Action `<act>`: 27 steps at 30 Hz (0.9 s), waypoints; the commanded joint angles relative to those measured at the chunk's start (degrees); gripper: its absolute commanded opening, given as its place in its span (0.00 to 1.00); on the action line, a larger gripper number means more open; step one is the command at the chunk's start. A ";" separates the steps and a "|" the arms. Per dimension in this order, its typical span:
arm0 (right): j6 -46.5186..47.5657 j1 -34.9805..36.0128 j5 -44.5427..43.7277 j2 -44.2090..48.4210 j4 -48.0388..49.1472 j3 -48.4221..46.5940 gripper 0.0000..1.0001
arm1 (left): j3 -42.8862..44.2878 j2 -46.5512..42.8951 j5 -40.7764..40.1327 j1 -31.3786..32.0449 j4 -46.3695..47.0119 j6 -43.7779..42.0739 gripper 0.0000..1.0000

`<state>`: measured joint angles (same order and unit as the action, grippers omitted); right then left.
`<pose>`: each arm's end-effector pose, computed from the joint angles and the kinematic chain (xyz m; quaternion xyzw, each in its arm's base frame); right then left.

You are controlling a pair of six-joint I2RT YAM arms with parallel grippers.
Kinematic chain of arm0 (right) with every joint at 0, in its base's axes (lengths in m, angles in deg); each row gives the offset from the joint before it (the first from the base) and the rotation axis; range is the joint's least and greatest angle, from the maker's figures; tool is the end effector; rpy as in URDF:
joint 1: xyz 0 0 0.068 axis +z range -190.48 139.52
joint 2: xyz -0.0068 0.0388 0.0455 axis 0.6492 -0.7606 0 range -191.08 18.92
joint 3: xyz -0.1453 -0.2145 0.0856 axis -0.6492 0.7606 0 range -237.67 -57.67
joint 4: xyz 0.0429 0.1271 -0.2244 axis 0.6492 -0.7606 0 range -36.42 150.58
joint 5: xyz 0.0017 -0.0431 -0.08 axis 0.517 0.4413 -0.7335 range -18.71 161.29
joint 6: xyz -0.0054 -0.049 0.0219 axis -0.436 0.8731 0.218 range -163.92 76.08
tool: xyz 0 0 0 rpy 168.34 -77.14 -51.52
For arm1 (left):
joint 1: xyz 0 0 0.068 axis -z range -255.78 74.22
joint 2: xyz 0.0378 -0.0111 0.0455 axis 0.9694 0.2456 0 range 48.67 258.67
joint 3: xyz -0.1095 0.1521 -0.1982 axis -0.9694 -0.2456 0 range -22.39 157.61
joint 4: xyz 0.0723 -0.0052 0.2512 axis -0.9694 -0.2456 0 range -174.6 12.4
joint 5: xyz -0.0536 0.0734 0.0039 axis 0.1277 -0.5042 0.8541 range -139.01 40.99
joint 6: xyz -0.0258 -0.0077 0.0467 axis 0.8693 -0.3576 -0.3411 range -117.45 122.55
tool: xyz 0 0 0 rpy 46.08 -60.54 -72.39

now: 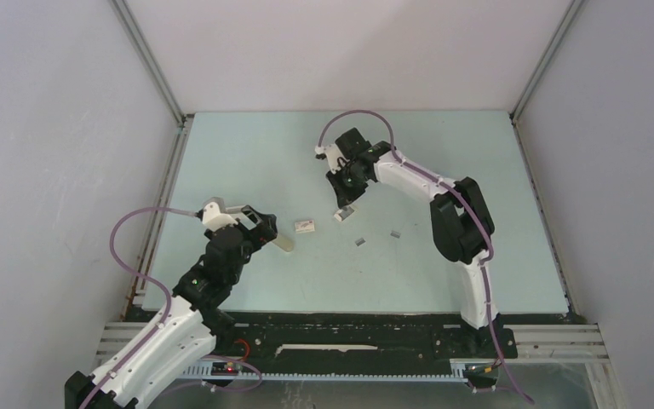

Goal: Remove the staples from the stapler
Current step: Place the staple in the staple box.

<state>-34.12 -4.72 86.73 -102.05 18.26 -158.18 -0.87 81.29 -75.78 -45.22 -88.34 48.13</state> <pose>0.3644 0.2742 0.2141 -0.4020 0.8758 0.1796 0.1978 0.1355 -0.0615 0.2282 -0.2340 0.7819 -0.1852 0.5473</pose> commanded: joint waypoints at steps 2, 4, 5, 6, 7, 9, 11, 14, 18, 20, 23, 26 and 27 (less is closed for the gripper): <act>-2.76 0.68 -0.08 -3.28 1.99 -3.56 0.07 | -0.12 -0.41 -0.48 -0.33 1.60 0.47 1.00; -2.86 0.82 -0.50 -4.02 1.92 -4.24 0.07 | -0.13 -0.45 -0.51 -0.33 1.57 0.47 1.00; -2.93 0.81 -0.76 -4.39 1.98 -4.36 0.07 | -0.11 -0.45 -0.49 -0.33 1.53 0.47 1.00; -2.95 0.84 -1.03 -4.58 2.17 -4.62 0.07 | -0.15 -0.50 -0.53 -0.33 1.44 0.47 1.00; -2.97 0.88 -1.29 -4.95 2.16 -4.80 0.07 | -0.17 -0.54 -0.56 -0.33 1.43 0.52 1.00; -2.95 0.88 -1.74 -5.56 2.33 -5.17 0.07 | -0.32 -0.59 -0.58 -0.33 1.43 0.55 1.00; -2.99 0.88 -2.18 -6.12 2.32 -5.40 0.07 | -0.32 -0.62 -0.63 -0.33 1.43 0.56 1.00; -2.99 0.97 -3.04 -6.53 2.44 -5.53 0.07 | -0.37 -0.76 -0.65 -0.33 1.34 0.56 1.00; -2.88 1.06 -4.35 -7.01 2.69 -5.51 0.07 | -0.59 -0.75 -0.77 -0.34 1.33 0.69 1.00; -2.99 1.06 -4.81 -7.17 2.78 -5.47 0.08 | -0.60 -0.80 -0.76 -0.33 1.34 0.65 1.00; -2.99 1.06 -5.15 -7.26 2.82 -5.24 0.08 | -0.69 -0.80 -0.83 -0.33 1.34 0.65 1.00; -2.91 1.12 -5.16 -7.34 2.87 -4.93 0.08 | -0.69 -0.71 -0.92 -0.33 1.34 0.74 1.00; -2.88 1.21 -5.16 -7.21 2.86 -4.87 0.08 | -0.68 -0.57 -0.92 -0.33 1.34 0.74 1.00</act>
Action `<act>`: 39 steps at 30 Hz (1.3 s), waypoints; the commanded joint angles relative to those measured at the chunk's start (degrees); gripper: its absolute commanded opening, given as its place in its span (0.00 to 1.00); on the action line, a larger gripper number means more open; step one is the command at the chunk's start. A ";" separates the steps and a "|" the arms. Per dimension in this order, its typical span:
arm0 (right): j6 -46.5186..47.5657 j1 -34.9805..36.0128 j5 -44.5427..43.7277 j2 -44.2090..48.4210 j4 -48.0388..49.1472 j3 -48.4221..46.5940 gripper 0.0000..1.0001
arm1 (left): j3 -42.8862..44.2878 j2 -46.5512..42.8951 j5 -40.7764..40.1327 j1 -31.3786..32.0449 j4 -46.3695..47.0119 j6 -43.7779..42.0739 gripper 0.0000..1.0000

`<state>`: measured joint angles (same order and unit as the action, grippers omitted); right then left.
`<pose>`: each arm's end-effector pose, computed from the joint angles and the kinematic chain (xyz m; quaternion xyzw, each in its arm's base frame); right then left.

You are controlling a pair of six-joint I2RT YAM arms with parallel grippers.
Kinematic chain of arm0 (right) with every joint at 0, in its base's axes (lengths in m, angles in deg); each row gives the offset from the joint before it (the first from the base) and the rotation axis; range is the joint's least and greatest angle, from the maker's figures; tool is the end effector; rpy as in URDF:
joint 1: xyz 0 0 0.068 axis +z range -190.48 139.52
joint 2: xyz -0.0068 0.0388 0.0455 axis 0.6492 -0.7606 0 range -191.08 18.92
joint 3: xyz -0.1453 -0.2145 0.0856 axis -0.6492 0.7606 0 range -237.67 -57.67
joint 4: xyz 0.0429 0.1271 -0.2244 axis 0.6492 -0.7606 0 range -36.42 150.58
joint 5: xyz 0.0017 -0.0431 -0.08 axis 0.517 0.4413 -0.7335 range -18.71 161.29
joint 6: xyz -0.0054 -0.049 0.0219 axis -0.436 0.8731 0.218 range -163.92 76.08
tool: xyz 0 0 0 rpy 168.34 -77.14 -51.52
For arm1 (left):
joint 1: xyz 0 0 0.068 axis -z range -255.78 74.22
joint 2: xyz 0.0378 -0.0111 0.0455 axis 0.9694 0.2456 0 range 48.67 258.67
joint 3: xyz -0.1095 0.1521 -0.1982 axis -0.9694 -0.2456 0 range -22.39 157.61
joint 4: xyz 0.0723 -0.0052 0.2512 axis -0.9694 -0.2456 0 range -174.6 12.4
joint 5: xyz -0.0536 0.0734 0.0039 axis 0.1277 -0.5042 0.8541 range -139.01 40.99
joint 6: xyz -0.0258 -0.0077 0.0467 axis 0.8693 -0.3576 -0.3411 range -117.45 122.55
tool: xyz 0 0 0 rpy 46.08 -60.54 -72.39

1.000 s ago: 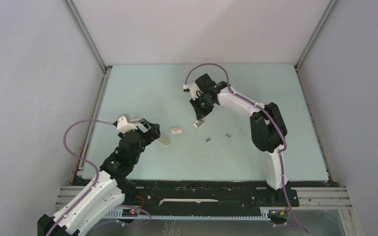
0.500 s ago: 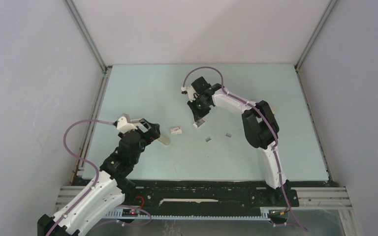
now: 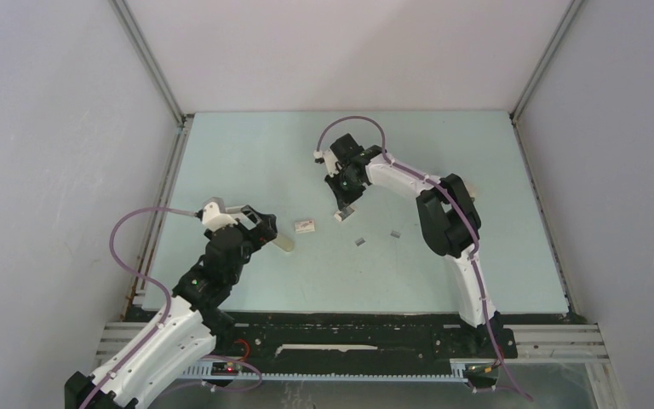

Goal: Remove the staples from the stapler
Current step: Place the staple in the staple box.

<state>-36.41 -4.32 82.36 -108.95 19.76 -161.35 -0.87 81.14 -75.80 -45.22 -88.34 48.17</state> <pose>0.3804 0.2866 0.1775 -0.3808 0.8943 0.1445 0.1852 0.1353 -0.0613 0.2285 -0.2345 0.7811 -0.1861 0.5481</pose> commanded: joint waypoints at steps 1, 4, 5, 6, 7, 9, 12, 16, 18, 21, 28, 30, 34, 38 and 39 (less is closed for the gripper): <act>-0.58 0.88 -0.79 -0.27 1.40 -1.47 0.08 | -0.64 -0.43 -0.90 -0.33 1.34 0.69 1.00; -0.48 1.07 -0.66 0.05 1.61 -0.86 0.08 | -0.67 -0.34 -0.92 -0.33 1.38 0.66 1.00; -0.52 1.14 -0.62 0.15 1.69 -0.65 0.08 | -0.71 -0.38 -0.96 -0.33 1.42 0.69 1.00; -0.48 1.12 -0.68 0.23 1.75 -0.47 0.08 | -0.71 -0.33 -0.98 -0.33 1.43 0.69 1.00; -0.48 1.17 -0.72 0.29 1.79 -0.31 0.08 | -0.76 -0.37 -0.99 -0.34 1.43 0.69 1.00; -0.48 1.19 -0.77 0.45 1.90 -0.04 0.08 | -0.86 -0.34 -0.99 -0.33 1.43 0.70 1.00; -0.44 1.33 -0.95 0.46 1.96 0.35 0.08 | -1.01 -0.51 -0.99 -0.33 1.43 0.78 1.00; -0.43 1.28 -1.22 0.55 2.15 0.82 0.09 | -1.16 -0.86 -1.09 -0.33 1.43 0.87 1.00; -0.39 1.36 -1.39 0.65 2.22 1.00 0.09 | -1.37 -0.92 -1.08 -0.38 1.43 0.95 1.00; -0.30 1.44 -1.70 0.85 2.33 1.48 0.09 | -1.46 -1.04 -1.15 -0.33 1.43 0.98 1.00; -0.09 1.71 -2.33 1.44 2.58 2.20 0.10 | -1.65 -1.33 -1.16 -0.34 1.43 1.05 1.00; 0.06 1.92 -2.66 2.03 2.90 2.57 0.10 | -1.74 -1.38 -1.17 -0.33 1.47 1.09 1.00; 0.31 2.25 -3.18 3.55 3.70 3.45 0.10 | -1.83 -1.39 -1.17 -0.35 1.47 1.22 1.00; 0.53 2.42 -3.76 4.85 4.06 3.89 0.10 | -1.83 -1.33 -1.13 -0.38 1.52 1.24 1.00; 0.60 2.42 -3.85 5.14 4.16 4.00 0.10 | -1.83 -1.21 -1.08 -0.34 1.59 1.22 1.00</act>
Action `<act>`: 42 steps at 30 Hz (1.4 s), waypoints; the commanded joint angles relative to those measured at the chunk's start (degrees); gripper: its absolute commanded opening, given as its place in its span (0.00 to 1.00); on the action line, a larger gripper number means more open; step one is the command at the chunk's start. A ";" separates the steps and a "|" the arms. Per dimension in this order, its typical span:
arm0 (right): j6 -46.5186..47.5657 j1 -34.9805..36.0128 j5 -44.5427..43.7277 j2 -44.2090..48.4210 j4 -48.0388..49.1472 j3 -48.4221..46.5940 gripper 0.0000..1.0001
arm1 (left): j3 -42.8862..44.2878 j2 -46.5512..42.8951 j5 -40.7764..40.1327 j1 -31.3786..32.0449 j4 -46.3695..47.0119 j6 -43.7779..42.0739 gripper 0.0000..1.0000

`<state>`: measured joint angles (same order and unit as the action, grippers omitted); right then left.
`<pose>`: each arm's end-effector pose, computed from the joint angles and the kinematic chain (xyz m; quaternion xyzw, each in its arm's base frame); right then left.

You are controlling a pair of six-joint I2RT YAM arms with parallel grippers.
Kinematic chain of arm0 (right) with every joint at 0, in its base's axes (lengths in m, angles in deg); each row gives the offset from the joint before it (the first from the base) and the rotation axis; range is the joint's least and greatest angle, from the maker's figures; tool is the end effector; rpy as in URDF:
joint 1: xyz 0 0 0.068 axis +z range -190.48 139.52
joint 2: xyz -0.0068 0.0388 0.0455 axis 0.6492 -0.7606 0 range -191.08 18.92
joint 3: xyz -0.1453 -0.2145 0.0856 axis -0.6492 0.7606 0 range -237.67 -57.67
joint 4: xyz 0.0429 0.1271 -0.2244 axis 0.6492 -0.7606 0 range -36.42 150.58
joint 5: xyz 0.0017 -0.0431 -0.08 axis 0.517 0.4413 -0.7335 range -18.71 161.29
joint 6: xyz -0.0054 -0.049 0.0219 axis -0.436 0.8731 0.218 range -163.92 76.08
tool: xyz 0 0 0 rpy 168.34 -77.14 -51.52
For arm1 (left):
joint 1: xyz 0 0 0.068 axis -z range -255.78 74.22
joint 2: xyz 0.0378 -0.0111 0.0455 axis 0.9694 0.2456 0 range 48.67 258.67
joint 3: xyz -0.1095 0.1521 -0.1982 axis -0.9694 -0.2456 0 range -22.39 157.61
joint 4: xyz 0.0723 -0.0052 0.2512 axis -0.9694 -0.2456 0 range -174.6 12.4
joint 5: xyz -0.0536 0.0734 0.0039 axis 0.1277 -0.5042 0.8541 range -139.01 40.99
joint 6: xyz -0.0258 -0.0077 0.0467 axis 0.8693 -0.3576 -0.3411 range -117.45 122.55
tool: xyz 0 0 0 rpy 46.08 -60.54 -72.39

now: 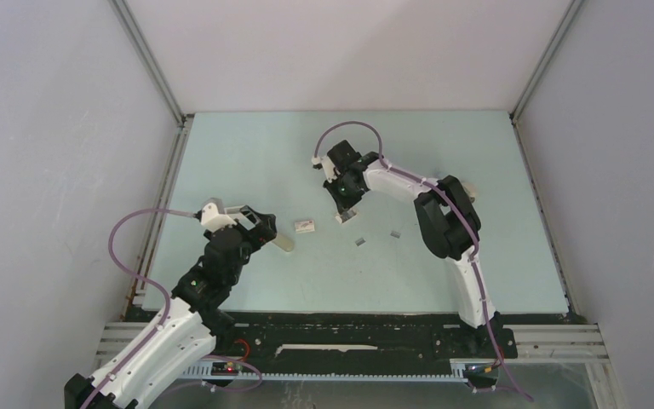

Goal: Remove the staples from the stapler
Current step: Place the staple in the staple box.

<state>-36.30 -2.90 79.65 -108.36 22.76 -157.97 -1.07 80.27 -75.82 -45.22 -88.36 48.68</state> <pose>0.3709 0.2920 0.1671 -0.3887 0.8925 0.1250 0.1917 0.1337 -0.0603 0.2292 -0.2387 0.7767 -0.1918 0.5504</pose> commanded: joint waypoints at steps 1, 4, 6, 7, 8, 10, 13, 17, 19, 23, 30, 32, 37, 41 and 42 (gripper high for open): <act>0.48 1.00 -1.27 4.77 1.22 0.70 0.10 | -1.63 -0.39 -1.05 -0.33 1.62 0.72 1.00; 0.64 1.09 -1.49 5.70 1.53 1.13 0.10 | -1.62 -0.30 -1.02 -0.33 1.71 0.72 1.00; 0.70 1.17 -1.48 6.19 1.65 1.49 0.10 | -1.63 -0.20 -0.99 -0.34 1.79 0.72 1.00; 0.73 1.19 -1.50 6.33 1.69 1.62 0.10 | -1.58 -0.19 -0.98 -0.33 1.80 0.72 1.00; 0.67 1.22 -1.50 6.46 1.71 1.74 0.10 | -1.58 -0.16 -0.97 -0.33 1.80 0.76 1.00; 0.66 1.26 -1.42 6.71 1.78 2.09 0.10 | -1.63 -0.04 -1.01 -0.34 1.80 0.72 1.00; 0.72 1.29 -1.41 7.01 2.03 2.82 0.10 | -1.63 -0.01 -1.03 -0.33 1.90 0.63 1.00; 0.73 1.28 -1.59 7.01 2.38 3.81 0.10 | -1.63 0.10 -0.99 -0.33 1.89 0.63 1.00; 0.73 1.30 -1.60 6.99 2.53 4.24 0.11 | -1.61 0.11 -1.02 -0.33 1.89 0.64 1.00; 0.71 1.27 -1.74 7.10 2.67 4.66 0.11 | -1.78 0.21 -1.05 -0.33 1.89 0.69 1.00; 0.78 1.51 -2.16 7.07 2.73 5.04 0.11 | -1.90 0.28 -1.17 -0.33 2.14 0.72 1.00; 0.86 1.53 -2.36 7.14 2.80 5.25 0.11 | -1.90 0.29 -1.17 -0.33 2.15 0.72 1.00; 1.16 1.68 -2.62 7.46 2.89 5.71 0.14 | -1.99 0.24 -1.18 -0.33 2.15 0.73 1.00; 1.24 1.70 -2.97 7.79 2.98 5.81 0.18 | -1.99 0.15 -1.07 -0.33 2.26 0.72 1.00; 1.23 1.72 -3.14 7.90 2.94 5.81 0.19 | -1.99 0.14 -1.06 -0.33 2.23 0.78 1.00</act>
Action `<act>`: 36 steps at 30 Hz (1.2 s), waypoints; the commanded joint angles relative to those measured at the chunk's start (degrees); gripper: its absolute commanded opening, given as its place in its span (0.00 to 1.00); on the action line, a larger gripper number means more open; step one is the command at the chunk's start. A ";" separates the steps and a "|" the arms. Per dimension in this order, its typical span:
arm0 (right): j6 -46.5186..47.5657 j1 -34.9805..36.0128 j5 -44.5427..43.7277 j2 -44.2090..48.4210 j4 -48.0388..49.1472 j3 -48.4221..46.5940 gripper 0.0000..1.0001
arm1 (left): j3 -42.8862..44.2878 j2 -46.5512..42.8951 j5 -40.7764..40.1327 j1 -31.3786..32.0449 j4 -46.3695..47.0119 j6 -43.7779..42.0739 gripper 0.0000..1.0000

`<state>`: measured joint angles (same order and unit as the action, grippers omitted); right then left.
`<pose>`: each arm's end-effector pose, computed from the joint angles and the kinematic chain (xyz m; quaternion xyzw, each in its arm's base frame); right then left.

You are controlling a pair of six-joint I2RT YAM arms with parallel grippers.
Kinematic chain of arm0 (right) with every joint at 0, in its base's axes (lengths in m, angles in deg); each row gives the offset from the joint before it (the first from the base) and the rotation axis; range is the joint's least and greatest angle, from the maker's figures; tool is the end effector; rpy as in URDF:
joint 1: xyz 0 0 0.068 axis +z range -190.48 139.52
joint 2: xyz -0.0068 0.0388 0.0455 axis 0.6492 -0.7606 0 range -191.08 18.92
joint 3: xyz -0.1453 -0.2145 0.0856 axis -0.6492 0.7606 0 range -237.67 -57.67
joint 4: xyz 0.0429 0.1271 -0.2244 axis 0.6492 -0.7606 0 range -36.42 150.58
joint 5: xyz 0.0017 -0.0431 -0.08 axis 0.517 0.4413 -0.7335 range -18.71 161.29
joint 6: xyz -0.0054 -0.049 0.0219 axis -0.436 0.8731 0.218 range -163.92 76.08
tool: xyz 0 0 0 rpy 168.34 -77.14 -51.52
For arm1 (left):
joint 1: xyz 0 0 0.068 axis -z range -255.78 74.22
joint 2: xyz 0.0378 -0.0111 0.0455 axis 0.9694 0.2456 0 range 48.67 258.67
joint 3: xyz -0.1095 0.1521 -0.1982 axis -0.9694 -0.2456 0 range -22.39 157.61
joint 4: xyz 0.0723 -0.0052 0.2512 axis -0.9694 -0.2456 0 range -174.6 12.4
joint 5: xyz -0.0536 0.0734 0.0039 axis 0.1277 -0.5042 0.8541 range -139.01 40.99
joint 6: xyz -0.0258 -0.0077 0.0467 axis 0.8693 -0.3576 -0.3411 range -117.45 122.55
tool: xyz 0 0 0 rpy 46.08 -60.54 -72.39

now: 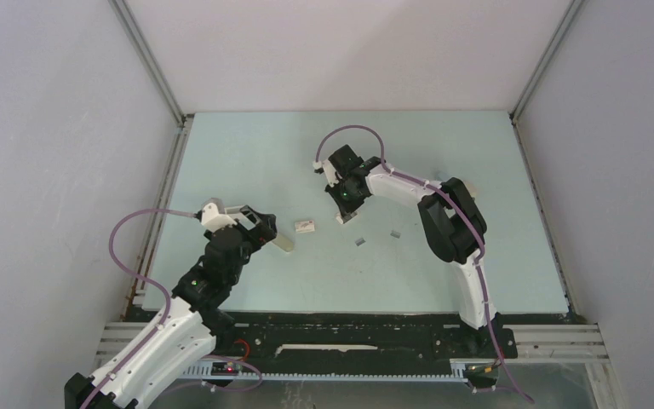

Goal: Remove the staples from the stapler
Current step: Place the staple in the staple box.

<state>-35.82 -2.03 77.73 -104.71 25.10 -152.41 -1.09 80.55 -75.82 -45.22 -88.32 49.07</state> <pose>0.3554 0.2874 0.1689 -0.3961 0.8894 0.1108 0.1993 0.1342 -0.0606 0.2285 -0.2411 0.7772 -0.1923 0.5485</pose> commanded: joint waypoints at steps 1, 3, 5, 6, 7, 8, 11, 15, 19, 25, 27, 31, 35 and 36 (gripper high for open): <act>0.85 0.88 -1.39 4.35 0.58 0.26 0.19 | -2.01 -0.18 -1.05 -0.33 2.13 0.41 1.00; 0.83 0.91 -1.59 4.59 0.59 0.26 0.20 | -2.02 -0.18 -1.08 -0.33 2.14 0.41 1.00; 0.88 0.93 -1.60 4.78 0.60 0.30 0.21 | -2.03 -0.32 -0.97 -0.33 2.15 0.49 1.00; 1.02 0.96 -1.60 4.91 0.64 0.31 0.22 | -2.05 -0.33 -0.97 -0.33 2.16 0.50 1.00; 1.06 1.00 -1.65 4.98 0.62 0.28 0.22 | -2.05 -0.29 -0.97 -0.33 2.17 0.50 1.00; 1.12 1.02 -1.69 5.11 0.62 0.26 0.23 | -2.05 -0.28 -0.99 -0.33 2.19 0.50 1.00; 1.25 1.09 -1.93 5.41 0.65 0.21 0.24 | -2.03 -0.37 -0.88 -0.33 2.20 0.50 1.00; 1.32 1.18 -2.03 5.98 0.59 0.36 0.26 | -2.04 -0.47 -0.87 -0.33 2.19 0.59 1.00; 1.42 1.18 -1.97 5.65 0.59 0.34 0.27 | -1.97 -0.43 -0.80 -0.33 2.21 0.63 1.00; 1.12 1.10 -1.18 5.21 0.61 0.60 0.27 | -2.20 -0.88 -0.74 -0.33 2.11 0.66 1.00; 1.13 1.09 -1.16 4.91 0.59 0.69 0.27 | -2.21 -0.91 -0.73 -0.33 2.04 0.68 1.00; 1.11 1.09 -1.08 4.29 0.62 0.64 0.27 | -2.31 -1.09 -0.79 -0.34 1.93 0.77 1.00; 1.10 1.01 -0.91 3.74 0.54 0.52 0.27 | -2.37 -1.09 -0.79 -0.33 1.93 0.85 1.00; 1.07 1.01 -0.90 3.65 0.51 0.52 0.27 | -2.40 -1.11 -0.79 -0.33 1.98 0.85 1.00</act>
<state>-35.21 -1.63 76.53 -102.27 25.21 -151.89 -2.18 80.00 -75.80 -45.22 -87.99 49.11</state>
